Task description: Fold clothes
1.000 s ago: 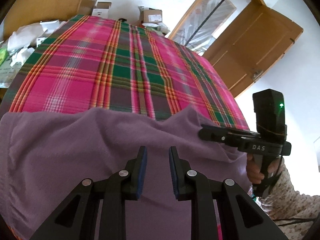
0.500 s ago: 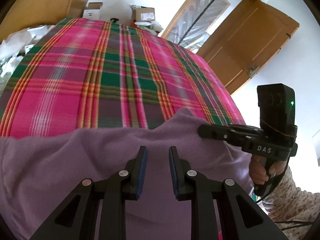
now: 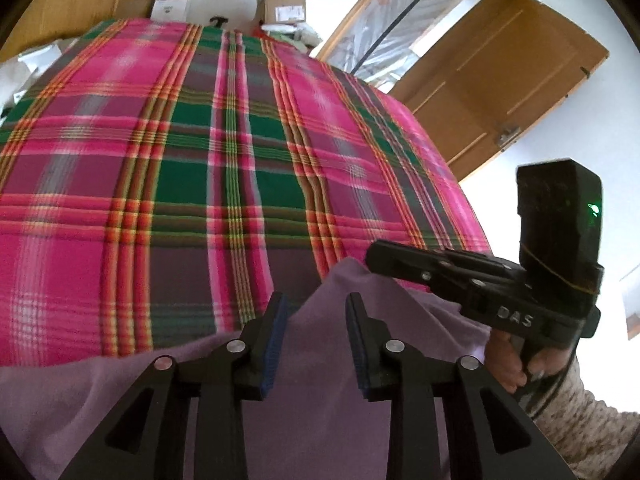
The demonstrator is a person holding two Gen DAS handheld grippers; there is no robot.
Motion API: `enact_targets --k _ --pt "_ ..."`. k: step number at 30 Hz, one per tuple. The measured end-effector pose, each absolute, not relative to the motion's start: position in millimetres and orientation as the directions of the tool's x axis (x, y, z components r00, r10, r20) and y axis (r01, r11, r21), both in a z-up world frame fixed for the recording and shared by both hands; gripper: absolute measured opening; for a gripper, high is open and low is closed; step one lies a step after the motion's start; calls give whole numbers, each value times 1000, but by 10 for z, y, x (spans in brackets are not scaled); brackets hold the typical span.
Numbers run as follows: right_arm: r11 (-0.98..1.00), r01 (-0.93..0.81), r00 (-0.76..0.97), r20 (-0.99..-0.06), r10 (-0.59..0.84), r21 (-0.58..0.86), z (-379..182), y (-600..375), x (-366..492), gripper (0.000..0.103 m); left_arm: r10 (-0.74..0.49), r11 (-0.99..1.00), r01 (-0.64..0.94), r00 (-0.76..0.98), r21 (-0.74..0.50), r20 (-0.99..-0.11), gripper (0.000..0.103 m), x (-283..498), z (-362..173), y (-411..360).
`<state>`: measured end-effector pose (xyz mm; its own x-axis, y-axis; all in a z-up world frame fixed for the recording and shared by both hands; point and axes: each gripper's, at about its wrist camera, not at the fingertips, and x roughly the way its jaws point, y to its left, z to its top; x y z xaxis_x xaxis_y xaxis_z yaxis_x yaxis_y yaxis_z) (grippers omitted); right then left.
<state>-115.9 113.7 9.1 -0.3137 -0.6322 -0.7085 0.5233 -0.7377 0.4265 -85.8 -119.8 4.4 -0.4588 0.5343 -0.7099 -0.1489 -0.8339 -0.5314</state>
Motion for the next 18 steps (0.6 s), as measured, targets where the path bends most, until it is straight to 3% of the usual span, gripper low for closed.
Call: enact_targets --k 3,11,18 --pt "-770 513 -342 -732 -590 381 132 1420 -1046 6 560 -819 -168 -440 -548 -702 31 -918 47 -1159" --pt "-791 553 -335 -800 -498 261 56 1836 -729 29 589 -803 -183 -394 -568 -706 31 -1009 12 -1141" --pt "-758 635 -324 -838 -439 152 -41 1729 -609 32 590 -803 -179 -376 -568 -715 31 -971 -19 -1157"
